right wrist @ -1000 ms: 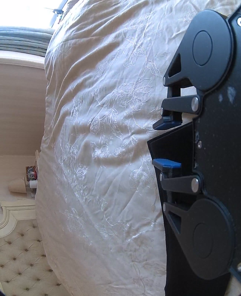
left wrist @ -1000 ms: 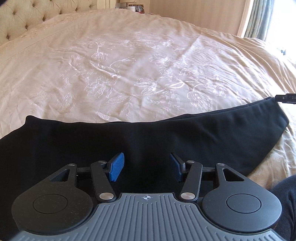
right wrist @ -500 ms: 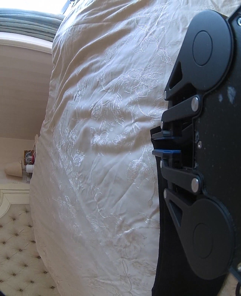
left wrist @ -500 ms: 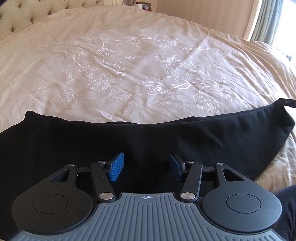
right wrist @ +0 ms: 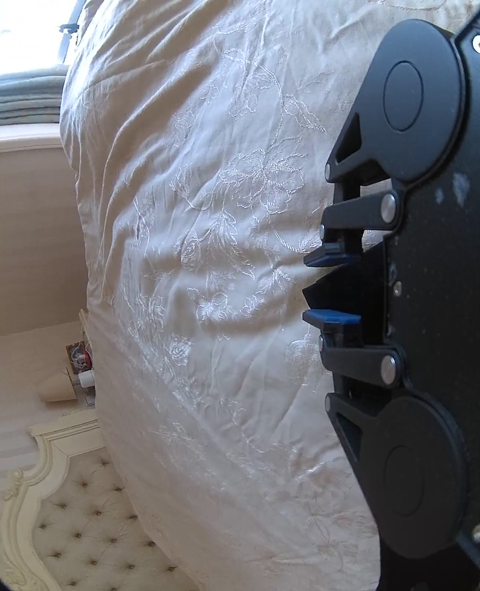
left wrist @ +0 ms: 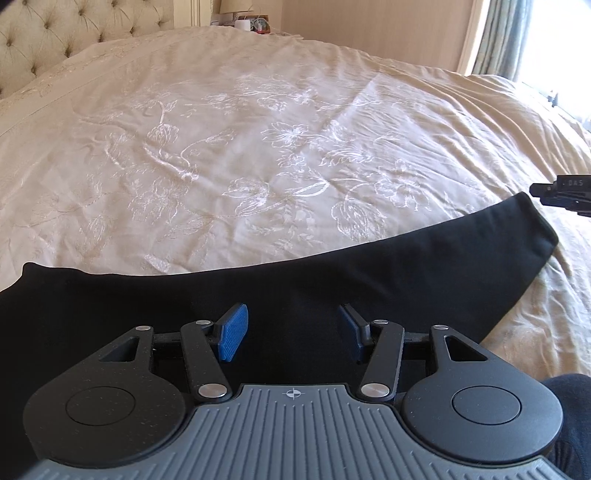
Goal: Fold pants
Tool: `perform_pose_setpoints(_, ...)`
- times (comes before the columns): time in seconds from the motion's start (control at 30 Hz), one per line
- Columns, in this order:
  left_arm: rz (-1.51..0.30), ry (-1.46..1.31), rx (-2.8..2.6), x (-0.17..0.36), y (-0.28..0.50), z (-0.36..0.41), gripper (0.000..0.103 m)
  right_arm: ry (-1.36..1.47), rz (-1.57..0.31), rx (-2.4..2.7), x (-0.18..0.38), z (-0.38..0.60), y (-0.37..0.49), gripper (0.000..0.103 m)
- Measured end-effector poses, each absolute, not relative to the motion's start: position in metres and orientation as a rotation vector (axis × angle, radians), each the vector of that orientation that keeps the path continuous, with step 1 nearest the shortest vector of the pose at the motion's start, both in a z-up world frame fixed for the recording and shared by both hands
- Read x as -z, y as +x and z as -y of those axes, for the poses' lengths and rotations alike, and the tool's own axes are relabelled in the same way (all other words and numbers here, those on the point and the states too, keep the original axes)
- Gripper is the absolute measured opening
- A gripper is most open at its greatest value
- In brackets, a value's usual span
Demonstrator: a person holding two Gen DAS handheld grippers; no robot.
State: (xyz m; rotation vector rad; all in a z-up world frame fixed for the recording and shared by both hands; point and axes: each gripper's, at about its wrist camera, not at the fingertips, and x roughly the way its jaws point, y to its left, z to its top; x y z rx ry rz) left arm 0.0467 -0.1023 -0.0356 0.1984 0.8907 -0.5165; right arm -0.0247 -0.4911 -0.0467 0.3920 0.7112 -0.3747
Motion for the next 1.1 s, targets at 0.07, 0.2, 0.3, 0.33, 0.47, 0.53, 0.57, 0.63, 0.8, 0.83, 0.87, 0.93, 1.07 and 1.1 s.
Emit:
perform_pose_setpoints(0.07,-0.893,0.203,0.534,0.034,0.047,0.111,0.052,0.464,-0.695,0.384,0.039,0.501,-0.04,0.034)
perform_pose_setpoints(0.2,-0.886,0.208,0.574,0.031,0.047,0.135,0.052,0.468,-0.732,0.381,0.037,0.503,-0.064,0.036)
perform_pose_setpoints(0.3,-0.889,0.202,0.603,0.03,0.047,0.154,0.052,0.504,-0.768,0.385,0.043,0.498,-0.081,0.038)
perform_pose_setpoints(0.33,-0.891,0.204,0.61,0.03,0.047,0.159,0.052,0.539,-0.775,0.38,0.047,0.496,-0.087,0.041)
perform_pose_setpoints(0.47,-0.915,0.231,0.639,0.039,0.046,0.181,0.052,0.662,-0.763,0.322,0.064,0.482,-0.103,0.042)
perform_pose_setpoints(0.53,-0.938,0.262,0.641,0.047,0.046,0.19,0.052,0.699,-0.759,0.298,0.074,0.475,-0.105,0.042)
perform_pose_setpoints(0.57,-0.952,0.279,0.637,0.052,0.045,0.193,0.052,0.713,-0.756,0.297,0.078,0.473,-0.104,0.041)
perform_pose_setpoints(0.63,-0.971,0.304,0.632,0.059,0.044,0.195,0.052,0.746,-0.745,0.303,0.086,0.474,-0.104,0.042)
perform_pose_setpoints(0.8,-0.958,0.339,0.632,0.061,0.039,0.193,0.052,0.901,-0.682,0.317,0.098,0.486,-0.102,0.047)
perform_pose_setpoints(0.83,-0.96,0.339,0.632,0.061,0.039,0.193,0.052,0.921,-0.673,0.317,0.099,0.489,-0.101,0.048)
perform_pose_setpoints(0.87,-0.964,0.336,0.631,0.061,0.04,0.193,0.052,0.948,-0.661,0.318,0.099,0.491,-0.1,0.048)
perform_pose_setpoints(0.93,-0.97,0.33,0.631,0.06,0.041,0.192,0.052,0.99,-0.638,0.317,0.1,0.495,-0.098,0.049)
perform_pose_setpoints(1.07,-0.975,0.329,0.633,0.061,0.041,0.193,0.052,1.067,-0.618,0.316,0.104,0.506,-0.098,0.05)
perform_pose_setpoints(1.1,-0.976,0.331,0.633,0.061,0.042,0.193,0.052,1.075,-0.616,0.315,0.104,0.509,-0.096,0.05)
